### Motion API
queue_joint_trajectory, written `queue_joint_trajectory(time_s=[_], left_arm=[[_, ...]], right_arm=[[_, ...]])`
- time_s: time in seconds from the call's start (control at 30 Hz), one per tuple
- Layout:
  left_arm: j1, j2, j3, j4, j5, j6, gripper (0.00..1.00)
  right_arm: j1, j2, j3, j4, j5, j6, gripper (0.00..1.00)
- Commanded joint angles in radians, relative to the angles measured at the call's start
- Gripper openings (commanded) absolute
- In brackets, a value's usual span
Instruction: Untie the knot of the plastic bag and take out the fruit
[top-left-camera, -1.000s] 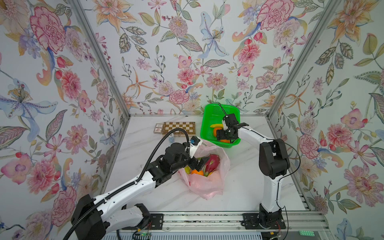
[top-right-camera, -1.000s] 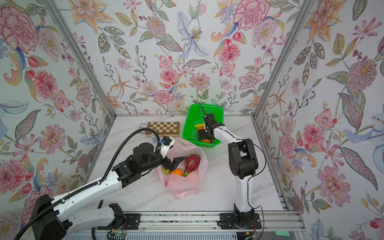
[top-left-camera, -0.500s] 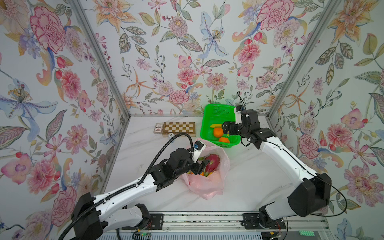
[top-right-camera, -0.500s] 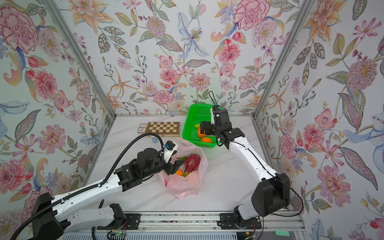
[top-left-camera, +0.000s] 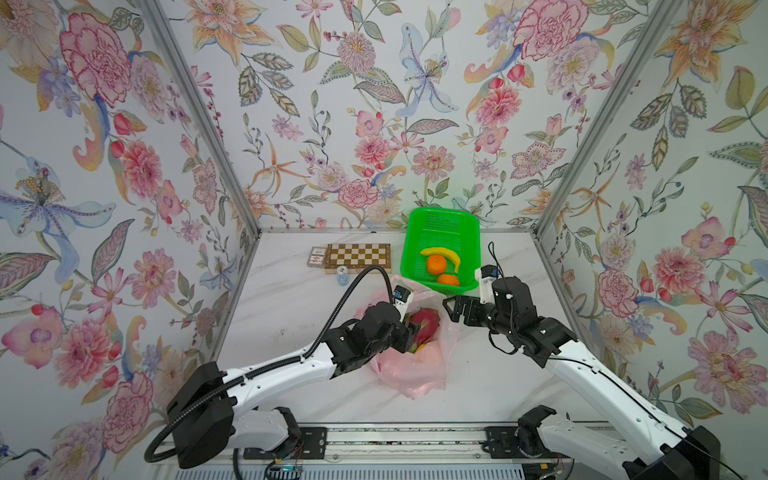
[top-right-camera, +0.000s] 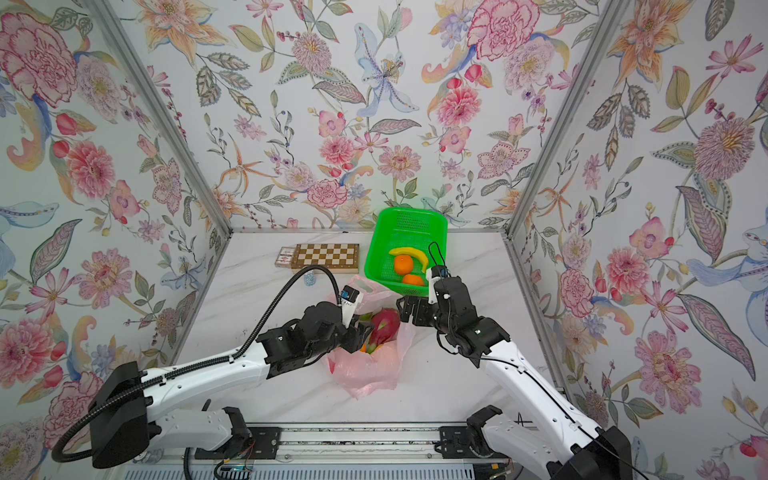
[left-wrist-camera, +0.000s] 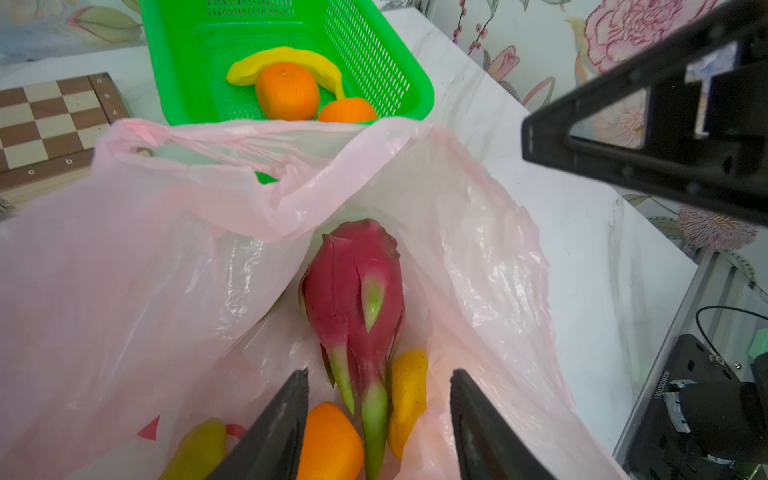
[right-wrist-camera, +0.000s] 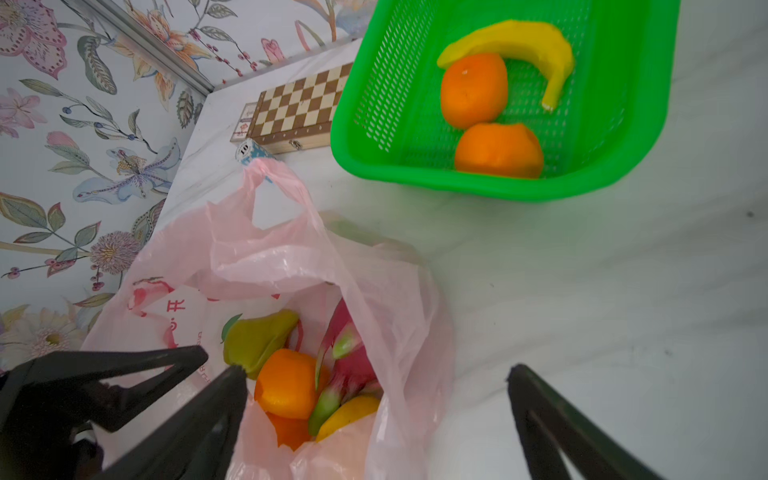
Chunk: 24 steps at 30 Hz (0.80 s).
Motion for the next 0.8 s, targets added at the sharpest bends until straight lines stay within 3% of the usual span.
queue_joint_trajectory(time_s=[0.0, 0.17, 0.43, 0.77], left_arm=[[-0.01, 0.073, 0.071, -0.047, -0.002, -0.011, 0.6], [-0.008, 0.176, 0.15, -0.081, -0.038, 0.001, 0.65], [-0.007, 0.337, 0.251, -0.081, -0.12, 0.011, 0.8], [0.018, 0.49, 0.313, -0.056, -0.079, 0.026, 0.91]], right_arm=[[0.019, -0.035, -0.072, 0.004, -0.055, 0.11, 0.99], [0.052, -0.044, -0.169, 0.079, -0.137, 0.177, 0.99], [0.067, -0.056, -0.199, 0.096, -0.129, 0.193, 0.99], [0.066, -0.067, -0.204, 0.078, -0.105, 0.19, 0.99]])
